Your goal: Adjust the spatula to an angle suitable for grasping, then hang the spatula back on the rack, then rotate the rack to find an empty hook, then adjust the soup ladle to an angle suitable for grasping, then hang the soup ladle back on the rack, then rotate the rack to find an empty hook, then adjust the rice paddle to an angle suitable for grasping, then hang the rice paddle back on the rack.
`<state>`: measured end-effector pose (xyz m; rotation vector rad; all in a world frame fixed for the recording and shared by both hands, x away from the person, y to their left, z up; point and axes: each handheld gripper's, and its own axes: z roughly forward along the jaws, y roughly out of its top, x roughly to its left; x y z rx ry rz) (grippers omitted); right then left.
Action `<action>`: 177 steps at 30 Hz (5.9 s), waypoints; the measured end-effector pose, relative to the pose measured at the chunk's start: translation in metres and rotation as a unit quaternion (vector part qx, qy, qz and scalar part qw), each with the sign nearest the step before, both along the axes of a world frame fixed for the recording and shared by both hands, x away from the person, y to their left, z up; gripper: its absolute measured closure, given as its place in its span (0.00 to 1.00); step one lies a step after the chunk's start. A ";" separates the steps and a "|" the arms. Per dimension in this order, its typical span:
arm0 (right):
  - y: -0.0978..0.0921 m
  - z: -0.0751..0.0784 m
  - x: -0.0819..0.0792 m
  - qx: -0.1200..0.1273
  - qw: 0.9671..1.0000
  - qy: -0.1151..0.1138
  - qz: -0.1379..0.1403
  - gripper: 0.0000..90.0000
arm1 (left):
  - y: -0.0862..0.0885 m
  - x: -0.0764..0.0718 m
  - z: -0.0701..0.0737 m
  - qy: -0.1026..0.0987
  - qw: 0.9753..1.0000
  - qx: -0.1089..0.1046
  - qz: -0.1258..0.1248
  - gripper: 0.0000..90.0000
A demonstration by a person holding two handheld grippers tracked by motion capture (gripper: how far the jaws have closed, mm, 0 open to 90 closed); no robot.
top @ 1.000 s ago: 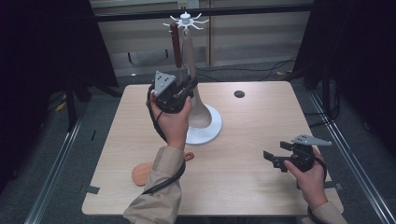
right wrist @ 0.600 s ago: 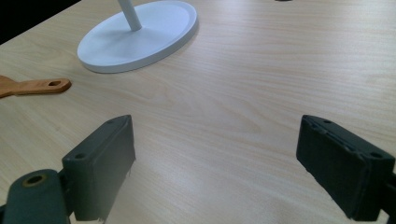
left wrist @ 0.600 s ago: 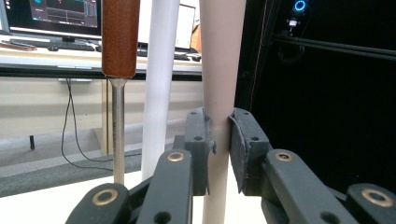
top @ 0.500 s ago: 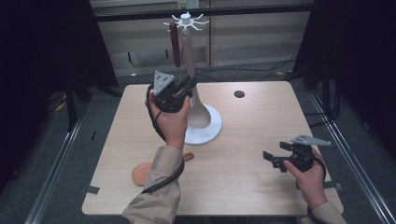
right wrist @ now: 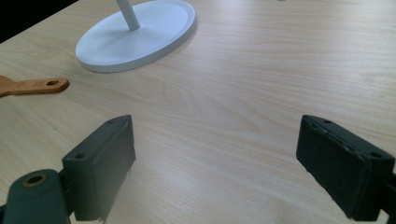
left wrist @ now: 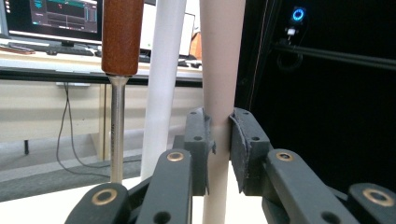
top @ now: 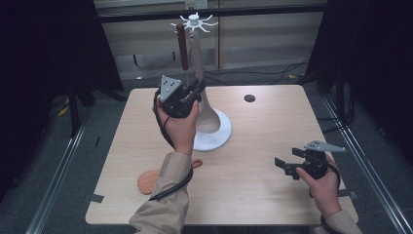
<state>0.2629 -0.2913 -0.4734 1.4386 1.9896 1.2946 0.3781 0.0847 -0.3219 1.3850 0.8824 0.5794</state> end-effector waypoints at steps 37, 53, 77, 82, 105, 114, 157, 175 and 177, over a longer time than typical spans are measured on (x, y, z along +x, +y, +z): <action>0.000 0.003 -0.002 0.000 1.000 -0.006 -0.004 0.12 | 0.016 -0.007 0.047 -0.117 0.991 -0.069 -0.009 0.97; -0.001 0.005 -0.003 0.002 1.000 -0.011 -0.005 0.12 | 0.010 0.000 0.077 -0.142 0.986 -0.080 -0.032 1.00; -0.003 0.005 -0.002 0.009 1.000 -0.009 -0.011 0.12 | 0.006 0.020 0.089 -0.122 0.990 -0.065 -0.010 1.00; -0.002 0.005 -0.002 0.010 1.000 -0.011 -0.010 0.12 | 0.010 0.021 0.088 -0.120 0.991 -0.064 -0.006 1.00; -0.002 0.005 -0.001 0.007 1.000 -0.010 -0.011 0.11 | 0.022 0.026 0.087 -0.112 0.991 -0.072 0.007 1.00; -0.002 0.005 -0.001 0.008 1.000 -0.012 -0.011 0.11 | 0.023 0.023 0.081 -0.109 0.991 -0.077 0.002 1.00; 0.001 0.006 0.000 0.004 1.000 -0.011 -0.004 0.11 | 0.040 -0.006 0.043 -0.094 0.994 -0.042 -0.042 0.72; 0.011 0.006 0.006 0.000 1.000 -0.012 0.011 0.11 | 0.057 -0.027 -0.022 -0.023 0.997 0.025 -0.064 0.60; 0.012 0.007 0.007 0.001 1.000 -0.011 0.011 0.11 | 0.060 -0.029 -0.028 -0.015 0.997 0.031 -0.072 0.60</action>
